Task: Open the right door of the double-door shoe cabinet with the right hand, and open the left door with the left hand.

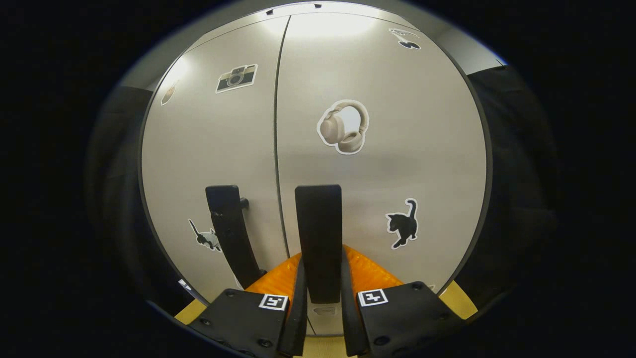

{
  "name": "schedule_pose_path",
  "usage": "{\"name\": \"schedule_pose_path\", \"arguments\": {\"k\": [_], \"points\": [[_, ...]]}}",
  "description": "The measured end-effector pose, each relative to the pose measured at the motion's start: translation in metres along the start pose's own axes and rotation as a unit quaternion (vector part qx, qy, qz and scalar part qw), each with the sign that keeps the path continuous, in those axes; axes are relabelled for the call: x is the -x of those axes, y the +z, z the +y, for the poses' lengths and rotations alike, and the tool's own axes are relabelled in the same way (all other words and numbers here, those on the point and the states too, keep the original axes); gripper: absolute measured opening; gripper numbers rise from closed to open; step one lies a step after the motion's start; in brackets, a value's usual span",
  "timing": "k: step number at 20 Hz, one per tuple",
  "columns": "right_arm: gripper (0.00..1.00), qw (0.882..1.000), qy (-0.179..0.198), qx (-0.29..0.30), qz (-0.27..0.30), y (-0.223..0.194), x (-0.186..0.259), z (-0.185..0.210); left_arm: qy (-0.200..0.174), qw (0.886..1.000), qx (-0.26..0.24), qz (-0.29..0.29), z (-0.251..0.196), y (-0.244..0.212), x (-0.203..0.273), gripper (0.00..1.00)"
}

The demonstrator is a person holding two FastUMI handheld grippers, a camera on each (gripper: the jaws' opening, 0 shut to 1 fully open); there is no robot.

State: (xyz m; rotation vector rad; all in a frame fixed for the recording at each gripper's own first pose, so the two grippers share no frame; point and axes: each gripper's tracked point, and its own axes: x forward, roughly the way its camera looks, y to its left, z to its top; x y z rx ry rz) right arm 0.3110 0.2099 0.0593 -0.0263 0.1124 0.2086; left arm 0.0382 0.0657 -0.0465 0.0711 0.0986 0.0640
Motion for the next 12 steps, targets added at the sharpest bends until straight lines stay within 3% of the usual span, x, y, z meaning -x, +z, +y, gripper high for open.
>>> {"name": "schedule_pose_path", "arguments": {"k": [2,5,12], "points": [[0.38,1.0,0.001,0.001,-0.001,-0.001,0.001,0.0,0.001,1.0,0.001,0.001,0.0,0.0,0.005,0.95],[0.26,1.0,0.002,0.003,-0.007,-0.001,0.004,-0.001,0.001,1.0,0.005,0.001,-0.001,0.002,0.012,0.94],[0.27,0.999,0.031,0.028,-0.013,0.001,0.03,-0.006,0.002,1.0,0.029,0.001,-0.003,0.002,0.025,0.95]]}}
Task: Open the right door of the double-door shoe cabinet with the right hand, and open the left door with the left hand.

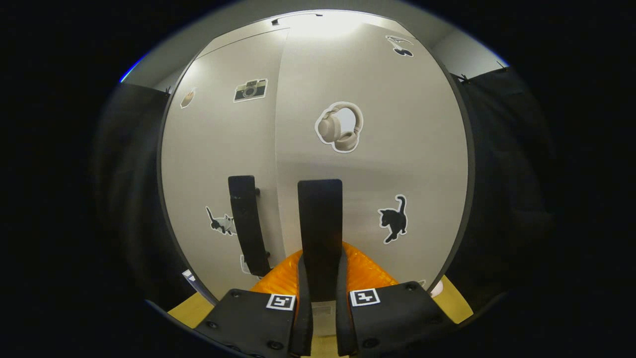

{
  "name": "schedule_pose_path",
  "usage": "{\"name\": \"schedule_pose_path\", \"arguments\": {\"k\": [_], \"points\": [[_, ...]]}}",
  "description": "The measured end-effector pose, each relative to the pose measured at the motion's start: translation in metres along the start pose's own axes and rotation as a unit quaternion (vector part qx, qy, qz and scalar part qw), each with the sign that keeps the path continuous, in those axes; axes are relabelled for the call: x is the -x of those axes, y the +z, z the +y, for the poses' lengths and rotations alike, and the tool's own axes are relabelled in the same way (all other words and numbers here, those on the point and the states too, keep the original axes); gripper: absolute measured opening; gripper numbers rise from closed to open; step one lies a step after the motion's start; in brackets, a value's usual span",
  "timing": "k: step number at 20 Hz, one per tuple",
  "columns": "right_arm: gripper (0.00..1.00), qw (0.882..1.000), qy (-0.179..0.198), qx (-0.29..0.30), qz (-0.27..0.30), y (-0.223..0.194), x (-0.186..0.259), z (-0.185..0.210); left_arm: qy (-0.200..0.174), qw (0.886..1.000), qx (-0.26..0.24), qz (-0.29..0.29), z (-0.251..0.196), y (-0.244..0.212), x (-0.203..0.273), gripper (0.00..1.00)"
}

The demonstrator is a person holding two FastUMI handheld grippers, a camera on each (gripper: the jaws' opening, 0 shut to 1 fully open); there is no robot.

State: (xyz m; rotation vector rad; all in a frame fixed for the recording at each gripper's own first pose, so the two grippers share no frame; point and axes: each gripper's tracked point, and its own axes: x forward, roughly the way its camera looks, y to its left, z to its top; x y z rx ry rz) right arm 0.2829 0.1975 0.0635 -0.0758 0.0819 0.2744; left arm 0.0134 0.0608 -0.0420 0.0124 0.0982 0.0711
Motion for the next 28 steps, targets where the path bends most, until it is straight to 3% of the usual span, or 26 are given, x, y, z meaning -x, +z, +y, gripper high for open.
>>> {"name": "schedule_pose_path", "arguments": {"k": [2,12,16,28], "points": [[0.14,0.999,0.011,-0.04,0.009,-0.003,0.009,0.002,-0.003,1.0,0.005,0.002,-0.002,0.0,0.001,0.95],[0.14,0.998,0.04,-0.05,0.018,-0.008,0.059,-0.021,-0.002,1.0,-0.008,-0.016,-0.01,0.014,0.017,0.95],[0.14,0.999,0.025,-0.036,0.01,-0.007,0.068,-0.038,0.0,1.0,-0.011,-0.022,-0.013,0.018,0.032,0.94],[0.13,1.0,-0.023,-0.012,0.0,-0.003,0.086,-0.08,-0.017,0.999,-0.02,-0.021,-0.06,0.018,0.018,0.95]]}}
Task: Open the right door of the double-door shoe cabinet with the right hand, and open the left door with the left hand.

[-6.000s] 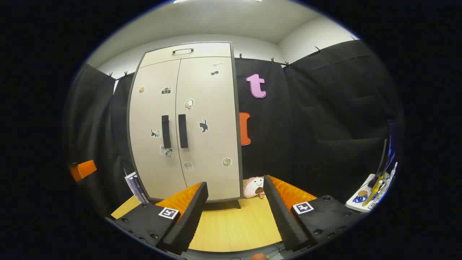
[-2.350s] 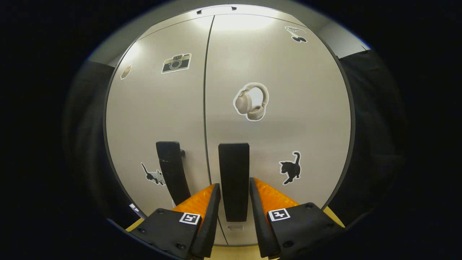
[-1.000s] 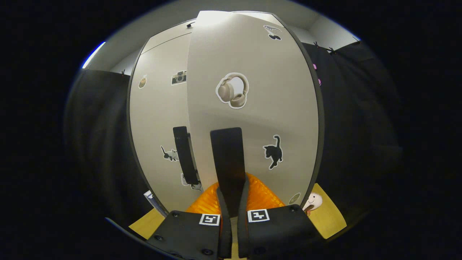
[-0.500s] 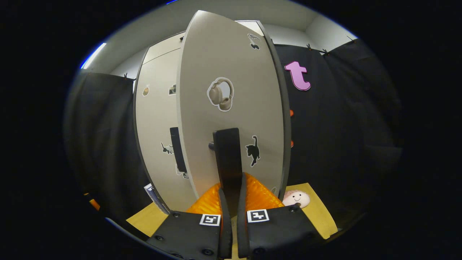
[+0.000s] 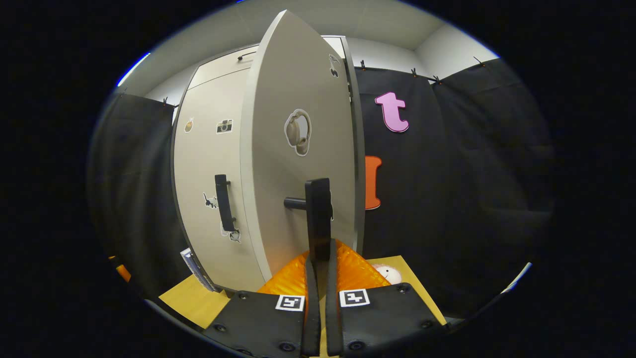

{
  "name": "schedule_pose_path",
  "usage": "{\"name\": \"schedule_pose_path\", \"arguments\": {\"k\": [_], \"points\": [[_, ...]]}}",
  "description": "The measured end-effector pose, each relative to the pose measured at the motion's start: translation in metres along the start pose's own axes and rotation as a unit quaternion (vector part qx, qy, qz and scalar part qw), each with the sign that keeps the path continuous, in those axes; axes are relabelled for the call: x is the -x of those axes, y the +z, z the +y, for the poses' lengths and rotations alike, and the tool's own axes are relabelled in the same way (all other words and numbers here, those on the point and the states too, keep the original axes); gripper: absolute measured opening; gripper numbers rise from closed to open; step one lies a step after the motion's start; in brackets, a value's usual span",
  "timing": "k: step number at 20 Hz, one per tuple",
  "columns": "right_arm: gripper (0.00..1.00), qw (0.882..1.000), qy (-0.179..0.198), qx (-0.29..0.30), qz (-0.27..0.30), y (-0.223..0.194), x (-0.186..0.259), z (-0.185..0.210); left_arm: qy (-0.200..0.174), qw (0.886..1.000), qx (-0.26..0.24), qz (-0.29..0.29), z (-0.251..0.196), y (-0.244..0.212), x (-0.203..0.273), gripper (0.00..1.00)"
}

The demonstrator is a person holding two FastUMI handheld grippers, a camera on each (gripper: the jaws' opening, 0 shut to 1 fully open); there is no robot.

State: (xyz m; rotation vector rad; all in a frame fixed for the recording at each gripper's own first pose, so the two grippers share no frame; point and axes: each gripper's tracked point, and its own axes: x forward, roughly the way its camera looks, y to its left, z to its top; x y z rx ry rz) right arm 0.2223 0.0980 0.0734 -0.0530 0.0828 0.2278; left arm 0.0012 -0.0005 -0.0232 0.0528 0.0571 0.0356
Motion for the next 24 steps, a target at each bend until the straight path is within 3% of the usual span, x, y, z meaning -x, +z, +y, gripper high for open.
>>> {"name": "schedule_pose_path", "arguments": {"k": [7,8,11,12,13,20,24], "points": [[0.12,1.0,-0.004,0.025,-0.008,0.007,0.005,-0.021,0.011,1.0,-0.001,-0.004,-0.021,0.004,-0.013,0.94],[0.05,1.0,-0.01,0.022,-0.011,0.005,0.0,-0.025,0.016,1.0,-0.002,-0.004,-0.023,0.004,-0.015,0.95],[0.08,0.999,-0.02,0.033,-0.014,0.006,0.002,-0.039,0.018,1.0,-0.002,-0.003,-0.035,0.005,-0.022,0.92],[0.14,0.999,-0.019,0.03,-0.014,0.006,0.002,-0.041,0.019,1.0,-0.001,-0.003,-0.041,0.005,-0.024,0.92],[0.08,1.0,-0.012,0.025,-0.012,0.006,0.002,-0.04,0.02,1.0,0.003,-0.002,-0.046,0.006,-0.027,0.92],[0.08,1.0,0.019,0.017,-0.005,0.004,0.003,-0.039,0.037,0.999,0.008,-0.007,-0.07,0.01,-0.029,0.92],[0.08,0.999,0.016,0.028,-0.009,0.003,0.008,-0.049,0.048,0.999,0.009,-0.007,-0.076,0.011,-0.042,0.95]]}}
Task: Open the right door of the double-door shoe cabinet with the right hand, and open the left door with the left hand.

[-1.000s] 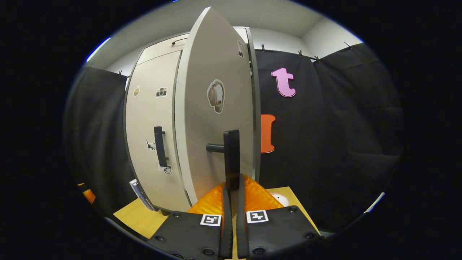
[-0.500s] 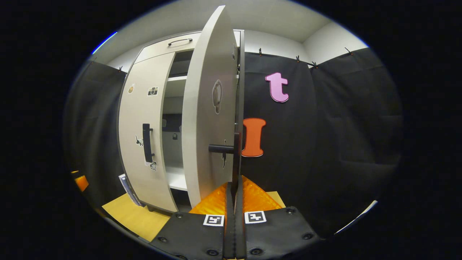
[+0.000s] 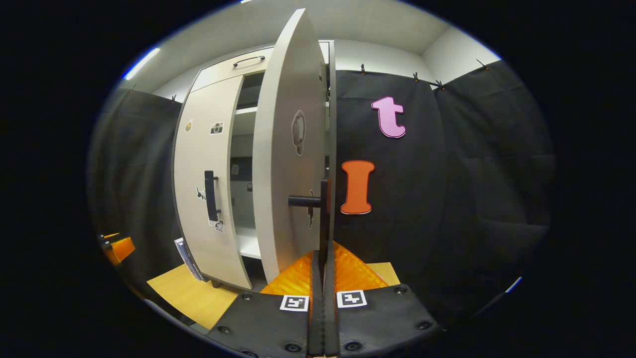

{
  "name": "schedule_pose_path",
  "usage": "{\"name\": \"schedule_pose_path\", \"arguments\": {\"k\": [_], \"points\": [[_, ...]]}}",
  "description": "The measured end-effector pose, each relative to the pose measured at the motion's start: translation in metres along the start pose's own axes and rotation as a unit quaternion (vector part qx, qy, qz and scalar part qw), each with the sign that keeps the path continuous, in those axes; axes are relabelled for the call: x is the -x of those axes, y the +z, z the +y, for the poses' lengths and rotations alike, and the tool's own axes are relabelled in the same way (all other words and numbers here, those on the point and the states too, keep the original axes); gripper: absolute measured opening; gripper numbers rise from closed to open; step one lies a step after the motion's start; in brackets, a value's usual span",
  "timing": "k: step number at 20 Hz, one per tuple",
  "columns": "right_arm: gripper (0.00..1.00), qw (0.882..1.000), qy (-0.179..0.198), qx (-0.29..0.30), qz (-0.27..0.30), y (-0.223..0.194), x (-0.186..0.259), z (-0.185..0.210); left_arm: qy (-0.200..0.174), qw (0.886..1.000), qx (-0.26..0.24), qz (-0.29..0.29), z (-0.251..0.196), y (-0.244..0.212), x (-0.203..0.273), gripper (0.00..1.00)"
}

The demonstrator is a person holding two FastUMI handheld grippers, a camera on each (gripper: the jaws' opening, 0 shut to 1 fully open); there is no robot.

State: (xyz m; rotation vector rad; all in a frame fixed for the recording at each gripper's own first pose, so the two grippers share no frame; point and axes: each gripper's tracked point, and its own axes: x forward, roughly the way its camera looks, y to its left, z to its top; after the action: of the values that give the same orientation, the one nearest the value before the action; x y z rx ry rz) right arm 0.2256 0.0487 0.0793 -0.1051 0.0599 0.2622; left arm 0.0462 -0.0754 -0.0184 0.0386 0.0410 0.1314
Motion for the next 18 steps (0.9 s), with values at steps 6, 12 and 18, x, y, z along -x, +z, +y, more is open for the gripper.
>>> {"name": "schedule_pose_path", "arguments": {"k": [6,12,18], "points": [[0.08,1.0,-0.008,0.015,-0.008,-0.001,0.021,-0.013,-0.006,1.0,0.0,-0.009,-0.023,0.01,-0.034,0.95],[0.09,0.999,-0.023,-0.032,0.021,-0.02,0.038,-0.017,-0.021,0.999,0.005,-0.026,-0.054,0.026,-0.077,0.95],[0.67,0.997,-0.045,-0.063,0.019,-0.026,0.049,-0.027,-0.046,0.998,0.024,-0.025,-0.08,0.034,-0.12,0.95]]}}
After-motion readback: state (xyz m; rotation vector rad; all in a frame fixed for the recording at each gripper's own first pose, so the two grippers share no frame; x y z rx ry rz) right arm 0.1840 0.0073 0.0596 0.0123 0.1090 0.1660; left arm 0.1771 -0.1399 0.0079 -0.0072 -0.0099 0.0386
